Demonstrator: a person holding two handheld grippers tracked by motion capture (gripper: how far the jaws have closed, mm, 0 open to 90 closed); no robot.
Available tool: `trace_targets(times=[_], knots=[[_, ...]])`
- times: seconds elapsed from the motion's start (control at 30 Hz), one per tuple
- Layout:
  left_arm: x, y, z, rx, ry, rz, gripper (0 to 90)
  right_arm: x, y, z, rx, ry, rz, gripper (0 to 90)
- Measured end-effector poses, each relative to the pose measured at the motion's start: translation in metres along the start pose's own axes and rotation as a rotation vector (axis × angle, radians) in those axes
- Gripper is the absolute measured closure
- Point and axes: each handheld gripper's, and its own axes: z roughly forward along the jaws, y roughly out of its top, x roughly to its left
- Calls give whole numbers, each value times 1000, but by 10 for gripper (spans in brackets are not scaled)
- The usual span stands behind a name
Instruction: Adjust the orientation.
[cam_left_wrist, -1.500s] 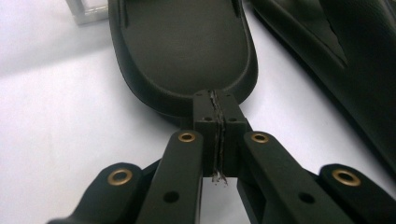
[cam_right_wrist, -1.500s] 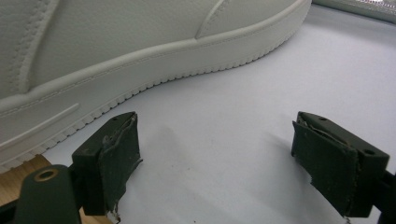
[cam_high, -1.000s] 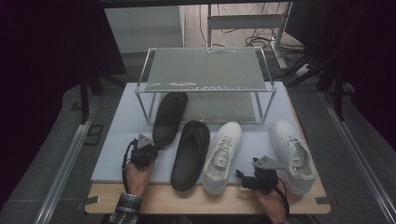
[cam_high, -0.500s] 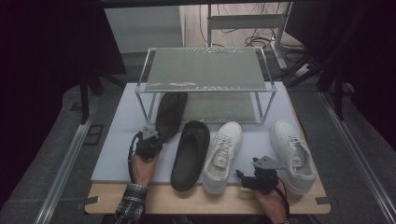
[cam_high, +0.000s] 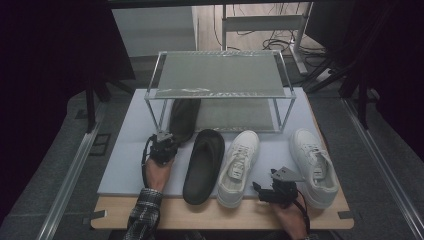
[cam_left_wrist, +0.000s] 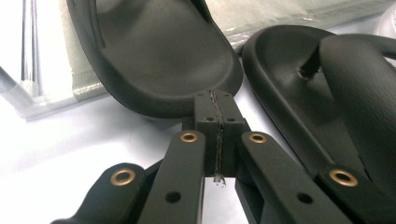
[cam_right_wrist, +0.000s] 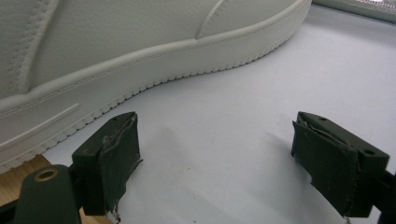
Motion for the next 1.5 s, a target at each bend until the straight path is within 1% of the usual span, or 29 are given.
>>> trace_targets(times=[0.13, 0.3, 0.37, 0.47, 0.6, 0.7, 0.87, 0.9, 0.97, 1.07, 1.1, 1.13, 1.17, 1.23, 1.3, 1.4, 1.5], knots=[[2, 6, 6, 8, 18, 3, 897, 0, 0, 0, 0, 0, 0, 156], [4, 9, 12, 7, 28, -4, 897, 0, 0, 0, 0, 0, 0, 156], [5, 11, 14, 8, 37, 3, 897, 0, 0, 0, 0, 0, 0, 156], [6, 13, 19, 10, 43, 3, 896, 0, 0, 0, 0, 0, 0, 156], [8, 15, 23, 8, 38, -9, 896, 0, 0, 0, 0, 0, 0, 156], [7, 15, 22, 11, 32, -9, 896, 0, 0, 0, 0, 1, 0, 156], [4, 13, 13, -6, 1, -14, 896, 0, 0, 0, 0, 0, 0, 156], [4, 13, 13, -6, 1, -14, 896, 0, 0, 0, 0, 0, 0, 156], [2, 13, 5, -13, -28, -9, 896, 0, 0, 0, 0, 0, 0, 156], [0, 12, -5, -16, -56, -3, 896, 0, 0, 0, 0, 0, 0, 156], [-1, 12, -8, -17, -68, -6, 895, 0, 0, 0, 0, 0, 0, 156], [-1, 12, -8, -17, -68, -6, 895, 0, 0, 0, 0, 0, 0, 156], [-3, 10, -15, -26, -94, -14, 895, 0, 0, 0, 0, 0, 0, 156], [-5, 8, -21, -31, -119, -26, 896, 0, 0, 0, 0, 0, 0, 156], [-7, 5, -27, -25, -122, -36, 896, 0, 0, 0, -1, 0, -1, 156], [-11, 0, -36, -24, -135, -34, 896, 0, 0, 0, -1, -1, -1, 156], [-17, -5, -46, -22, -150, -9, 895, 0, 0, 0, -1, -1, -1, 156]])
